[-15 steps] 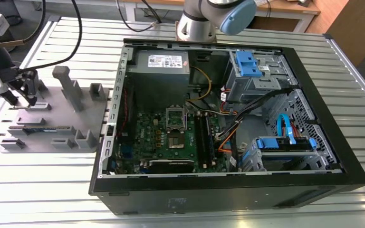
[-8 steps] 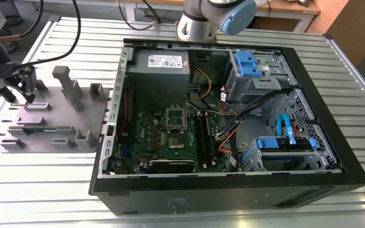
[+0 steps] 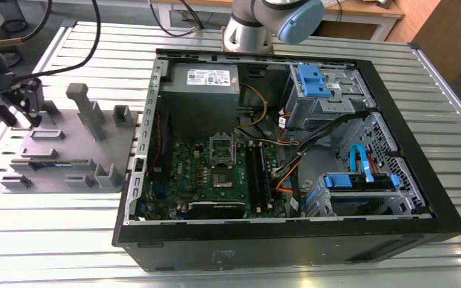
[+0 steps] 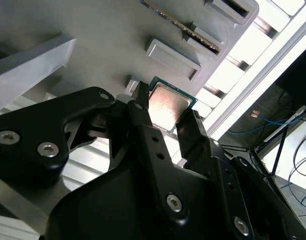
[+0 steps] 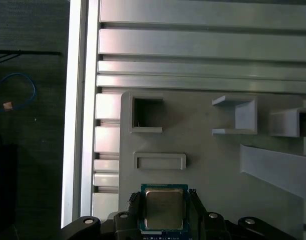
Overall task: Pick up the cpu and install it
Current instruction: 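Pick up the cpu and move it towards the insertion slot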
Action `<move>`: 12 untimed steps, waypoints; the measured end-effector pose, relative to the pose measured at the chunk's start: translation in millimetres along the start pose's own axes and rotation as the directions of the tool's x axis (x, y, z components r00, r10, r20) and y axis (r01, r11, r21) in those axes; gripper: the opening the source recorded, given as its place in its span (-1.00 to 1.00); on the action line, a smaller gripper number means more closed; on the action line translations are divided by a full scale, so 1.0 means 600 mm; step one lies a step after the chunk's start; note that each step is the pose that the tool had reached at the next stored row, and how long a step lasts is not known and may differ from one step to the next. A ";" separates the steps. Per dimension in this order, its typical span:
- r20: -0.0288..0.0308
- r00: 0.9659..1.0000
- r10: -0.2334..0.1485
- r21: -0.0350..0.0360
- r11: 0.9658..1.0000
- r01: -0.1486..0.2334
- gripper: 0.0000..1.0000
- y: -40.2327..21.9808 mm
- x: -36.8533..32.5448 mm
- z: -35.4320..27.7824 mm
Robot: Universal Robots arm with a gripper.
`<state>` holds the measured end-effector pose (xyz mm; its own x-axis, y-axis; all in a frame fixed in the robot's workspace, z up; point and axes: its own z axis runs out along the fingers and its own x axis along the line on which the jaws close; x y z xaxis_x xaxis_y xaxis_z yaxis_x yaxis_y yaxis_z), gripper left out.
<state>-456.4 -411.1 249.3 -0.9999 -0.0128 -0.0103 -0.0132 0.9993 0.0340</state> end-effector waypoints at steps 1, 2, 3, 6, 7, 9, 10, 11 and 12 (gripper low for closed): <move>0.000 1.000 0.000 0.000 1.000 0.000 -0.06 0.000 0.000 -0.001; 0.000 1.000 0.000 0.000 1.000 0.000 -0.06 0.000 0.000 -0.001; 0.000 1.000 0.000 0.000 1.000 0.000 -0.06 0.000 0.000 -0.002; 0.000 1.000 0.000 0.000 1.000 0.000 -0.06 0.000 0.000 -0.004; 0.000 1.000 0.000 0.000 1.000 0.000 -0.06 0.000 0.000 -0.005; 0.000 1.000 0.000 0.000 1.000 0.000 -0.06 0.000 0.000 -0.008; 0.000 1.000 0.000 0.000 1.000 0.000 -0.06 0.000 0.000 -0.008; 0.000 1.000 0.000 0.000 1.000 0.000 -0.06 0.000 0.000 -0.009; 0.000 1.000 0.000 0.000 1.000 0.000 -0.06 0.000 0.000 -0.009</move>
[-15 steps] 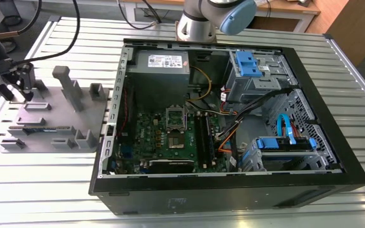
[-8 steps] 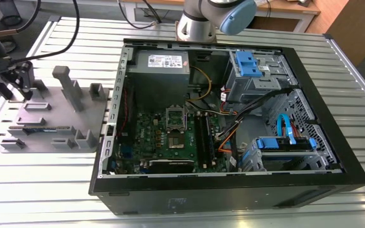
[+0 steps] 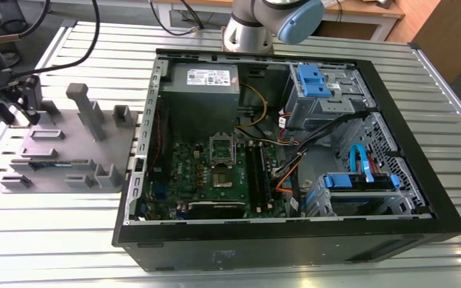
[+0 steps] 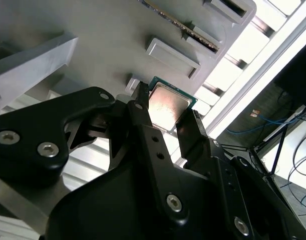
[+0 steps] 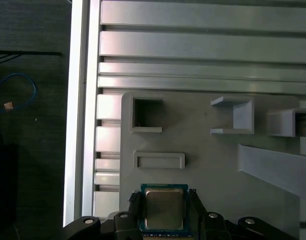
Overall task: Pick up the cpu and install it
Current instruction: 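Pick up the cpu and move it towards the insertion slot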
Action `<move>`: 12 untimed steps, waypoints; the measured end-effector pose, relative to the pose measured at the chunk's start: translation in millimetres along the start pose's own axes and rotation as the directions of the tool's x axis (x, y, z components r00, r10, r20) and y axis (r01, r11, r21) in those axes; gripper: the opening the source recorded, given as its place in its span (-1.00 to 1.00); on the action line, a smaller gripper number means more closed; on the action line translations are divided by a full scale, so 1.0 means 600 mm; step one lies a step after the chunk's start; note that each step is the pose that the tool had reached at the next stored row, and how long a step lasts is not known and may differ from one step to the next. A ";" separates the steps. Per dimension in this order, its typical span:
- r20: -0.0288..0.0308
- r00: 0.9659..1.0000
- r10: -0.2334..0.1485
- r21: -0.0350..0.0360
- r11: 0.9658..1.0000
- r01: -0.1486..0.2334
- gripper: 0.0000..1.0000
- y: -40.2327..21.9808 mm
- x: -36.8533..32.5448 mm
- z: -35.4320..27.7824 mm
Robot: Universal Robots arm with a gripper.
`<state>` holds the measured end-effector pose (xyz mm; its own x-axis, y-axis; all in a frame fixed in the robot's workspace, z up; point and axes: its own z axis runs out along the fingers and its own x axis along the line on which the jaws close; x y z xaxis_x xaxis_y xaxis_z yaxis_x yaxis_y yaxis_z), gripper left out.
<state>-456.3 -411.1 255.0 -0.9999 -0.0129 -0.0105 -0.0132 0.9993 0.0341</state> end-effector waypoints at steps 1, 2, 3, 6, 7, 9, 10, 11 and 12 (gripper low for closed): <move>0.000 1.000 0.000 0.000 1.000 0.000 -0.06 0.000 0.000 -0.001; 0.000 1.000 0.000 0.000 1.000 0.000 -0.06 0.000 0.000 -0.002; 0.000 1.000 0.000 0.000 1.000 0.000 -0.06 0.000 0.000 -0.003; 0.000 1.000 0.000 0.000 1.000 0.000 -0.06 0.000 0.000 -0.006; 0.000 1.000 0.000 0.000 1.000 0.000 -0.06 0.000 0.000 -0.007; 0.000 1.000 0.000 0.000 1.000 0.000 -0.06 0.000 0.000 -0.008; 0.000 1.000 0.000 0.000 1.000 0.000 -0.06 0.000 0.000 -0.008; 0.000 1.000 0.000 0.000 1.000 0.000 -0.06 0.000 0.000 -0.008; 0.000 1.000 0.000 0.000 1.000 0.000 -0.06 0.000 0.000 -0.009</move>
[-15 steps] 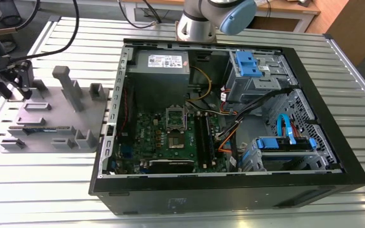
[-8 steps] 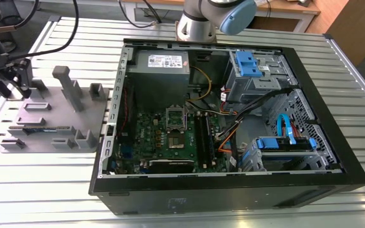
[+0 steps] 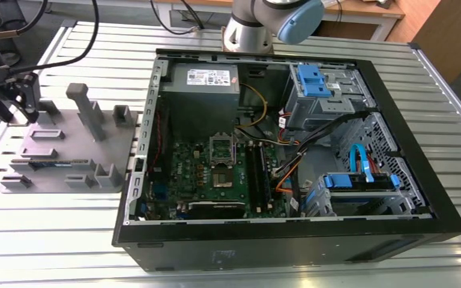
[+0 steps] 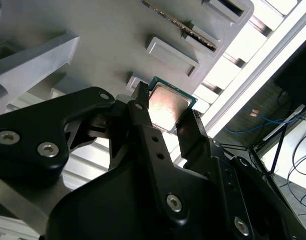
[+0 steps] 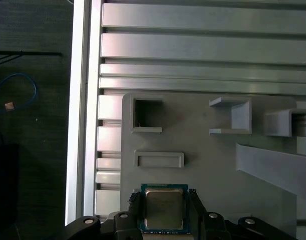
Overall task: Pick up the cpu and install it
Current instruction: 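Pick up the cpu and move it towards the insertion slot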
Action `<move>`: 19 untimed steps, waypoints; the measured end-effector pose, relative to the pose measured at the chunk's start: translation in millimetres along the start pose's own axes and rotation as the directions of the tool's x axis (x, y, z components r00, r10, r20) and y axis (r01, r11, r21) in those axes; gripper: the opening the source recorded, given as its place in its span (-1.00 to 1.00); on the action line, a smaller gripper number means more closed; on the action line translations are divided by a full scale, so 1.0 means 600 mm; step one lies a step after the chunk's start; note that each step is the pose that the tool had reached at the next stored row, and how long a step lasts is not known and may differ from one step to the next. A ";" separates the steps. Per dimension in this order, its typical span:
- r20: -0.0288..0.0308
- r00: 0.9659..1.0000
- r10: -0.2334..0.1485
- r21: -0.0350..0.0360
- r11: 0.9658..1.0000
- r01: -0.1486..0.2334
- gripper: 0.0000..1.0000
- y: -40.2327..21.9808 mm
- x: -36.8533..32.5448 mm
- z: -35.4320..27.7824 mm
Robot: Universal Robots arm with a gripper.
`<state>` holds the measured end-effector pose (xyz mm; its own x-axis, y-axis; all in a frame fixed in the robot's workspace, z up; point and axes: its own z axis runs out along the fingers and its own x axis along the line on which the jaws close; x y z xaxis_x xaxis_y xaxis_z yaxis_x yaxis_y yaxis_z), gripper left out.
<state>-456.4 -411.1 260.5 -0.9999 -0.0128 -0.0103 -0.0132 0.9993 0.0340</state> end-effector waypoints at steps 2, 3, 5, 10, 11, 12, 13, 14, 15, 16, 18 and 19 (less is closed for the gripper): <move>0.000 1.000 0.000 0.000 1.000 0.000 -0.06 0.000 0.000 0.000; 0.000 1.000 0.000 0.000 1.000 0.000 -0.06 0.000 0.000 0.000; 0.000 1.000 0.000 0.000 1.000 0.000 -0.06 0.000 0.000 -0.001; 0.000 1.000 0.000 0.000 1.000 0.000 -0.06 0.000 0.000 -0.004; 0.000 1.000 0.000 0.000 1.000 0.000 -0.06 0.000 0.000 -0.005; 0.000 1.000 0.000 0.000 1.000 0.000 -0.06 0.000 0.000 -0.005; 0.000 1.000 0.000 0.000 1.000 0.000 -0.06 0.000 0.000 -0.006; 0.000 1.000 0.000 0.000 1.000 0.000 -0.06 0.000 0.000 -0.006; 0.000 1.000 0.000 0.000 1.000 0.000 -0.06 0.000 0.000 -0.007; 0.000 1.000 0.000 0.000 1.000 0.000 -0.06 0.000 0.000 -0.007; 0.000 1.000 0.000 0.000 1.000 0.000 -0.06 0.000 0.000 -0.008; 0.000 1.000 0.000 0.000 1.000 0.000 -0.06 0.000 0.000 -0.009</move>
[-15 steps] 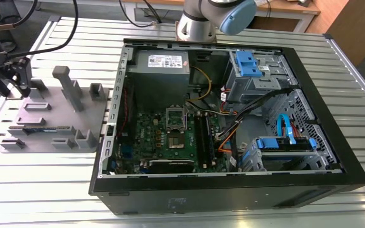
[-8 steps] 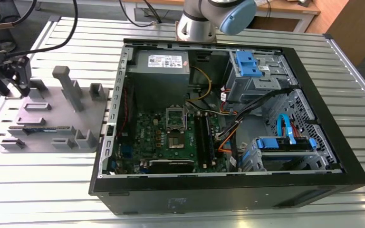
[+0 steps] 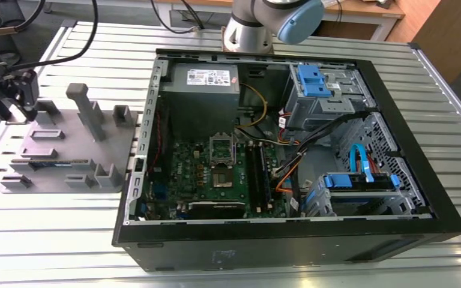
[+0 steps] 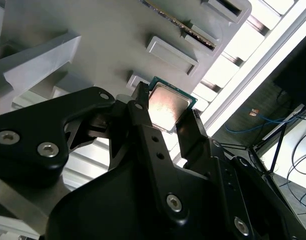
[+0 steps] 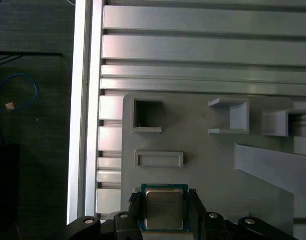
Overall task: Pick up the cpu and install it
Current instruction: 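Pick up the cpu and move it towards the insertion slot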
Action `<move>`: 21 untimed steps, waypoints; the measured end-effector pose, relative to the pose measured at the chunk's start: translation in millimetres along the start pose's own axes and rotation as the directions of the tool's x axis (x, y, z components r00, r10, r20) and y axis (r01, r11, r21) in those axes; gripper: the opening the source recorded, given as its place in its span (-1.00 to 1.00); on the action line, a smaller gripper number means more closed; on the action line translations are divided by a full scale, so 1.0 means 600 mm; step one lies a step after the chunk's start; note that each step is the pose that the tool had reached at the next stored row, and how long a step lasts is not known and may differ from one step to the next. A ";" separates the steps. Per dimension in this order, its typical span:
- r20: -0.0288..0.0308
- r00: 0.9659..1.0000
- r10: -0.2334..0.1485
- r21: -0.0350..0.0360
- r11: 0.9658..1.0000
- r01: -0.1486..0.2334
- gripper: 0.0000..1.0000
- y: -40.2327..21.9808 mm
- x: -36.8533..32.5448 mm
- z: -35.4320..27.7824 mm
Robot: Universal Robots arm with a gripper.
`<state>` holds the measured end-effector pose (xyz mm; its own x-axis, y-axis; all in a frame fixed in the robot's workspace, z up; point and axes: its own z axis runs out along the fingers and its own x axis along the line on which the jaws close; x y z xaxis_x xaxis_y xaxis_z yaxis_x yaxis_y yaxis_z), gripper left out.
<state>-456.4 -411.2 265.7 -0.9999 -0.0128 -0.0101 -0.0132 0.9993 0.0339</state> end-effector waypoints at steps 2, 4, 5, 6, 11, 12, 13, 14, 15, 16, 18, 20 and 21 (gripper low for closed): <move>0.000 1.000 0.000 0.000 1.000 0.000 -0.06 0.000 0.000 -0.001; 0.000 1.000 0.000 0.000 1.000 0.000 -0.06 0.000 0.000 -0.003; 0.000 1.000 0.000 0.000 1.000 0.000 -0.06 0.000 0.000 -0.004; 0.000 1.000 0.000 0.000 1.000 0.000 -0.06 0.000 0.000 -0.005; 0.000 1.000 0.000 0.000 1.000 0.000 -0.06 0.000 0.000 -0.009; 0.000 1.000 0.000 0.000 1.000 0.000 -0.06 0.000 0.000 -0.010; 0.000 1.000 0.000 0.000 1.000 0.000 -0.06 0.000 0.000 -0.010; 0.000 1.000 0.000 0.000 1.000 0.000 -0.06 0.000 0.000 -0.011; 0.000 1.000 0.000 0.000 1.000 0.000 -0.06 0.000 0.000 -0.011; 0.000 1.000 0.000 0.000 1.000 0.000 -0.06 0.000 0.000 -0.012; 0.000 1.000 0.000 0.000 1.000 0.000 -0.06 0.000 0.000 -0.013; 0.000 1.000 0.000 0.000 1.000 0.000 -0.06 0.000 0.000 -0.014; 0.000 1.000 0.000 0.000 1.000 0.000 -0.06 0.000 0.000 -0.014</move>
<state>-456.4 -411.2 274.2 -0.9999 -0.0128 -0.0103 -0.0132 0.9993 0.0340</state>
